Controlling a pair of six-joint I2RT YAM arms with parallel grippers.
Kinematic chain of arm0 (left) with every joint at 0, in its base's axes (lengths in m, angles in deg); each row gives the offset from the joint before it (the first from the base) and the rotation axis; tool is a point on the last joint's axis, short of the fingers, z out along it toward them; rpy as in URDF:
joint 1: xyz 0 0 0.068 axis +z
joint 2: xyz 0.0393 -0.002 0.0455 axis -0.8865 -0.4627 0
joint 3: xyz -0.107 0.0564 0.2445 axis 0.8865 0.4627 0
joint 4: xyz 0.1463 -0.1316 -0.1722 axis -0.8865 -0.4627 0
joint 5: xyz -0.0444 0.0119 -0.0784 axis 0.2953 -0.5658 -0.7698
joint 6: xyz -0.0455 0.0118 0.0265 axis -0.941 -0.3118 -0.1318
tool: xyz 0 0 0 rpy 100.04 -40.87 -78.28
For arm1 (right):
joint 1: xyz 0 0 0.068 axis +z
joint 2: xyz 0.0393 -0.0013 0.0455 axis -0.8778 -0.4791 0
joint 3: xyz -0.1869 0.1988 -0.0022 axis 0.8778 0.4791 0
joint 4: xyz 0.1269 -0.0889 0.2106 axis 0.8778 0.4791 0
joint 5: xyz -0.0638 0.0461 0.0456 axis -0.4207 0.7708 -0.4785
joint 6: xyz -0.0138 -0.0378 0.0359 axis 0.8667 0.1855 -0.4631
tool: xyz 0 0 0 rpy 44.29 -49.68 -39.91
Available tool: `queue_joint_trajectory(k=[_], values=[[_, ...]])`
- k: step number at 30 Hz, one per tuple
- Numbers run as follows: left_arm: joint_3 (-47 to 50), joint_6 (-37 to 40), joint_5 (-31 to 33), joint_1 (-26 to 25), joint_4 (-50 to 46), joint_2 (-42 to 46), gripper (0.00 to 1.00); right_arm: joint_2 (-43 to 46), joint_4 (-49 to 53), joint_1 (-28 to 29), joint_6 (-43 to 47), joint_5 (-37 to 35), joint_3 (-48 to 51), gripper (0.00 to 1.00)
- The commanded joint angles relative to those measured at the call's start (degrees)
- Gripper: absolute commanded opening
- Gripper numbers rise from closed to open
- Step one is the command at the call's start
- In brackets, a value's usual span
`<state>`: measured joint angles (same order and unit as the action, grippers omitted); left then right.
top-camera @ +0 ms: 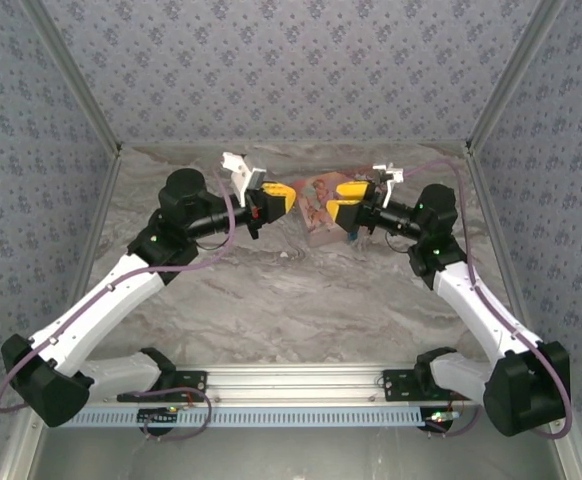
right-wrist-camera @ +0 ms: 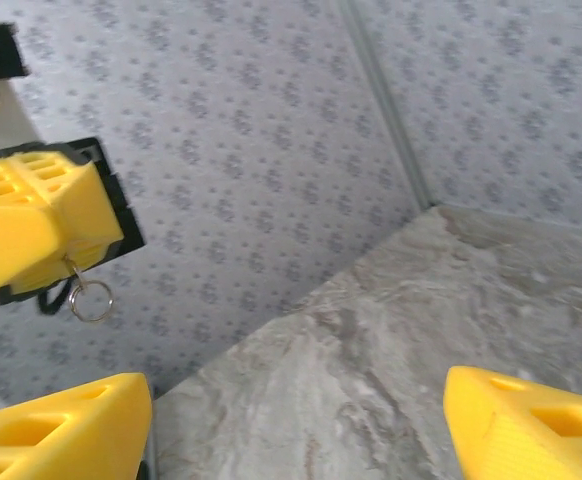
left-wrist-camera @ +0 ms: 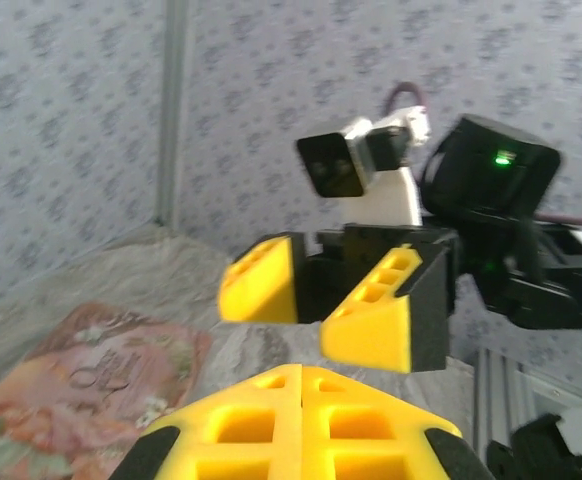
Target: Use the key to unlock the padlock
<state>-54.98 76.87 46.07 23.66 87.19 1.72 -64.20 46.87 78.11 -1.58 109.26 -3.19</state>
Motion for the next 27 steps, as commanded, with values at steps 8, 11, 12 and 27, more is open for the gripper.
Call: queue_joint_trajectory(k=[8, 11, 12, 27], values=[[-1.43, 1.76, -13.89, -0.27, 5.04, 0.22, 0.00, 5.59, 10.53, 11.21, 14.81, 5.19, -4.64, 0.69], [-1.41, 1.56, -15.77, -0.32, 5.04, 0.22, 0.00, 5.58, 10.57, 11.64, 15.22, 5.08, -5.64, 0.67], [-1.42, 1.64, -16.14, -0.33, 4.92, 0.37, 0.00, 5.63, 10.55, 11.83, 15.41, 4.87, -5.79, 0.66], [-1.92, 3.04, -16.80, -0.41, 2.67, 0.22, 0.00, 4.15, 10.67, 15.15, 17.62, 2.99, -8.93, 0.40]])
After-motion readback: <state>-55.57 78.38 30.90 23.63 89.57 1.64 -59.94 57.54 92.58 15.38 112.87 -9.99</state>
